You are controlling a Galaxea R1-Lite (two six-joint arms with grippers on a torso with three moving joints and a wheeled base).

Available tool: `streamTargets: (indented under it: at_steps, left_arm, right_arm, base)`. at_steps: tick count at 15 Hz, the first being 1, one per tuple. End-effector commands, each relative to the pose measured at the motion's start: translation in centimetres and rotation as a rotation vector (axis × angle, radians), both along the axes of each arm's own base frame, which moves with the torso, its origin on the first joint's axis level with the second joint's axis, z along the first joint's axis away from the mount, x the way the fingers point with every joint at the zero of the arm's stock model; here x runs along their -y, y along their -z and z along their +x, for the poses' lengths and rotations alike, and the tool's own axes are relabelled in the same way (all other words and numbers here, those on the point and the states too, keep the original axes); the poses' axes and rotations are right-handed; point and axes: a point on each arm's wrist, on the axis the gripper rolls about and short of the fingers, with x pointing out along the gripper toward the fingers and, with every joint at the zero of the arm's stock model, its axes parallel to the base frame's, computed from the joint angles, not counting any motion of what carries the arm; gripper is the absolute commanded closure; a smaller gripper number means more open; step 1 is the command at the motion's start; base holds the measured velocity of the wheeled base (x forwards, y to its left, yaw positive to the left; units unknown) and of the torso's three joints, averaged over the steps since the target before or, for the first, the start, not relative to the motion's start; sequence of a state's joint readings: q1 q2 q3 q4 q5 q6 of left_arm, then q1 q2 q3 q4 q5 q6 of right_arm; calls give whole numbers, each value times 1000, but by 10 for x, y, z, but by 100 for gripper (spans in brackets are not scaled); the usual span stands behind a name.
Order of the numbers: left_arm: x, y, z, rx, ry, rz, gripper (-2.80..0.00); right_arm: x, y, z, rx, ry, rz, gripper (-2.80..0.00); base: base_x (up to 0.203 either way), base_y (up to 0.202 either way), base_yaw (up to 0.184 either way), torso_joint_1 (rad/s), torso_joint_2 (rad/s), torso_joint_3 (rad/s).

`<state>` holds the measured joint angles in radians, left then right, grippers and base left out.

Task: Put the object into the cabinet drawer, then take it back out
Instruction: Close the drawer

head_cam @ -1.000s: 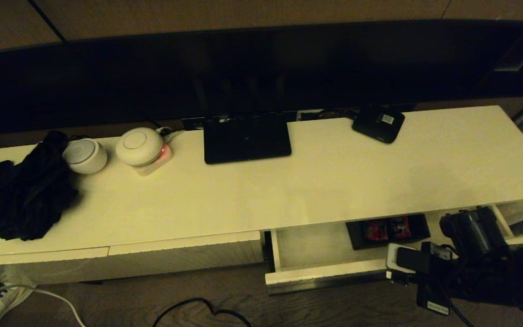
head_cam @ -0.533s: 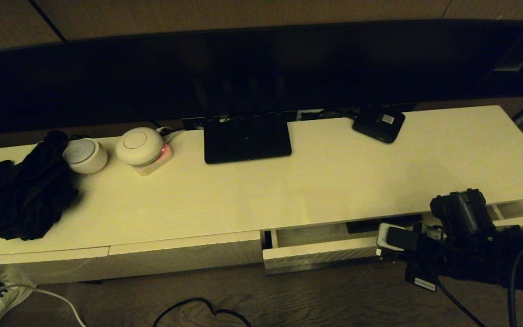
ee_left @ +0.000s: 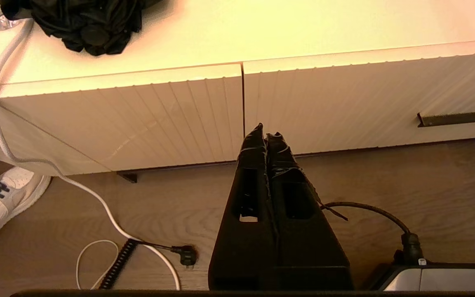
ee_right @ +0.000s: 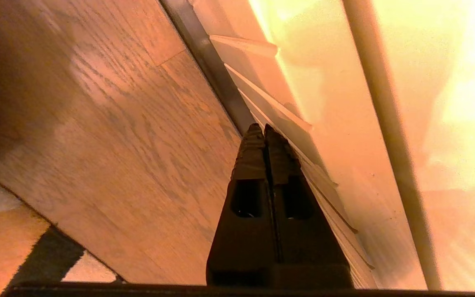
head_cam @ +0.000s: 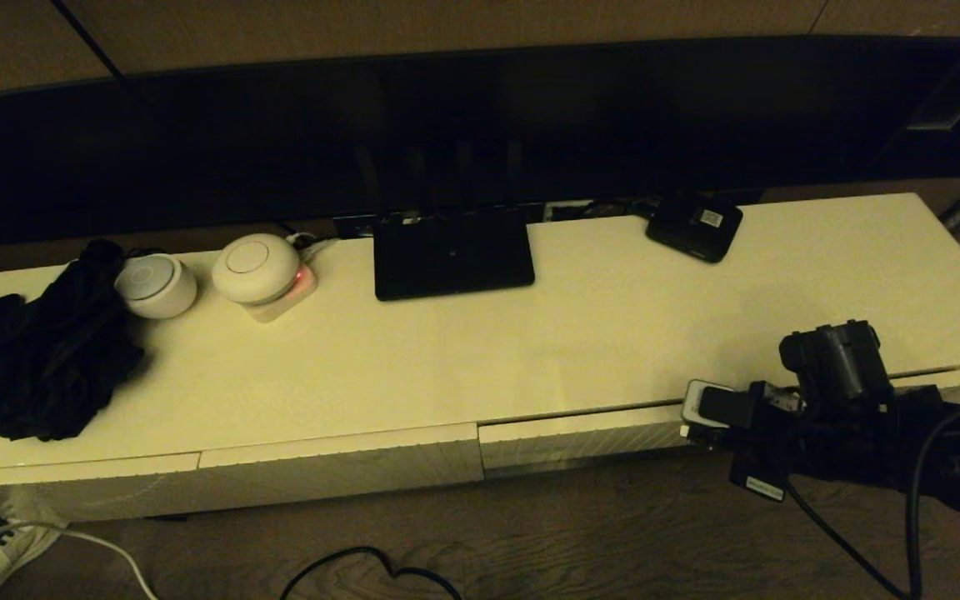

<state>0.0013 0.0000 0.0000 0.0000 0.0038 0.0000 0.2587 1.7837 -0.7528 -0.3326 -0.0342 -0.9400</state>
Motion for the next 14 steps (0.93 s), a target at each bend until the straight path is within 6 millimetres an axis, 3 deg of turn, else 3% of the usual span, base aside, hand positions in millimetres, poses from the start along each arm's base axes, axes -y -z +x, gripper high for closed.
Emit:
streamTargets:
  at_steps: [1, 6, 14]
  left_arm:
    - [0, 1, 0, -3, 0, 0, 0]
    - [0, 1, 0, -3, -1, 0, 0]
    - [0, 1, 0, -3, -1, 0, 0]
  right_arm:
    - [-1, -5, 6, 33, 29, -23, 0]
    - [1, -18, -1, 71, 52, -30, 0]
    - [14, -35, -74, 47, 15, -27, 0]
  base:
    - [0, 0, 0, 0, 0, 0]
    - [0, 0, 0, 0, 0, 0]
    - [0, 0, 0, 0, 0, 0]
